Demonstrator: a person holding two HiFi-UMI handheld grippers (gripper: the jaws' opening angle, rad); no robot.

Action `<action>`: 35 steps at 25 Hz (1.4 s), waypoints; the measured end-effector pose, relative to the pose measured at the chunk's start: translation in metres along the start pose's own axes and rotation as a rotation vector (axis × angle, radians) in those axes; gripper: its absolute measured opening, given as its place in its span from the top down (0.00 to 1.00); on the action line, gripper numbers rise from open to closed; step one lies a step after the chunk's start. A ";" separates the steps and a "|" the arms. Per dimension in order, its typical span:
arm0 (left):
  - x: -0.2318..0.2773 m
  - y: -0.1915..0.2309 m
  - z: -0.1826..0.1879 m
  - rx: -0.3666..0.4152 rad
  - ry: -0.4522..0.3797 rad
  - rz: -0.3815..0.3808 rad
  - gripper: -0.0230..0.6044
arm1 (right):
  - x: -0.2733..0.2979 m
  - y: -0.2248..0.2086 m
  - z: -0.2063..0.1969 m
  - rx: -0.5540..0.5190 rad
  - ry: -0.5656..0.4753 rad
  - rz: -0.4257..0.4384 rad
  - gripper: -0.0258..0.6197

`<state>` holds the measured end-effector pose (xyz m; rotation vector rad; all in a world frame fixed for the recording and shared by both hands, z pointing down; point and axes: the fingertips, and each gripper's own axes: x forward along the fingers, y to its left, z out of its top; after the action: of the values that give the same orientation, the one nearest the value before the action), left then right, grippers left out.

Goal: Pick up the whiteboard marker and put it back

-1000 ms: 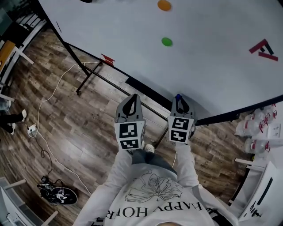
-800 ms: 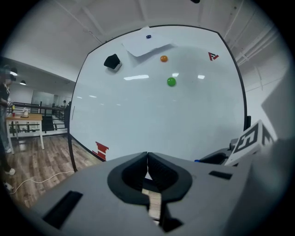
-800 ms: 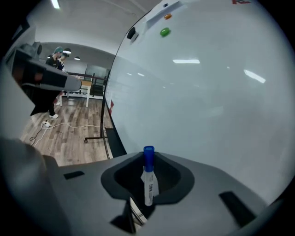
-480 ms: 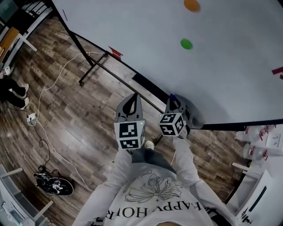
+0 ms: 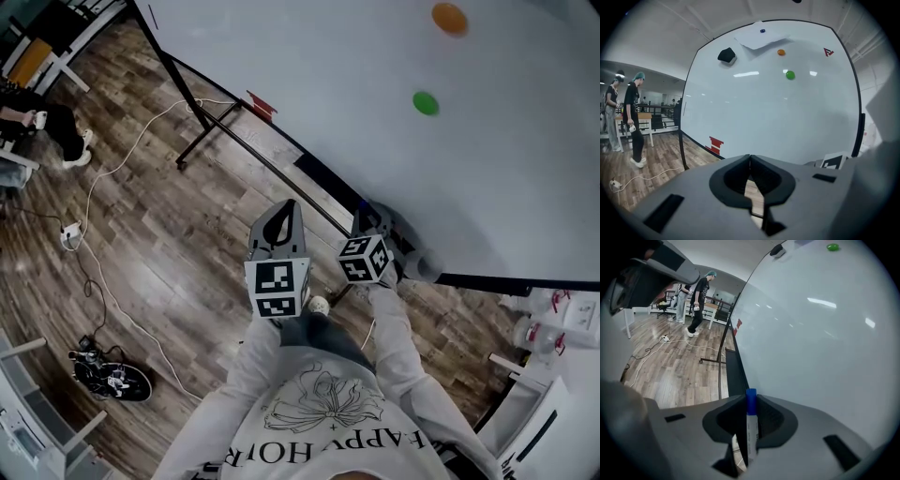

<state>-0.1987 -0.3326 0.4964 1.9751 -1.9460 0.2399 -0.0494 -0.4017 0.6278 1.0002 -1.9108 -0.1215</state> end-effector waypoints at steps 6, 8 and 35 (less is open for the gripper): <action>-0.002 0.007 -0.009 -0.008 0.023 0.017 0.95 | 0.012 0.010 -0.007 0.006 0.009 0.042 0.85; -0.003 0.008 -0.008 -0.011 0.014 0.019 0.95 | 0.013 0.012 -0.008 0.033 0.003 0.051 0.84; -0.058 -0.032 0.090 0.102 -0.217 0.021 0.95 | -0.186 -0.073 0.104 0.497 -0.604 -0.075 0.95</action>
<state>-0.1803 -0.3120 0.3884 2.1236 -2.1275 0.1371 -0.0452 -0.3544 0.4073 1.4899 -2.5245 0.0165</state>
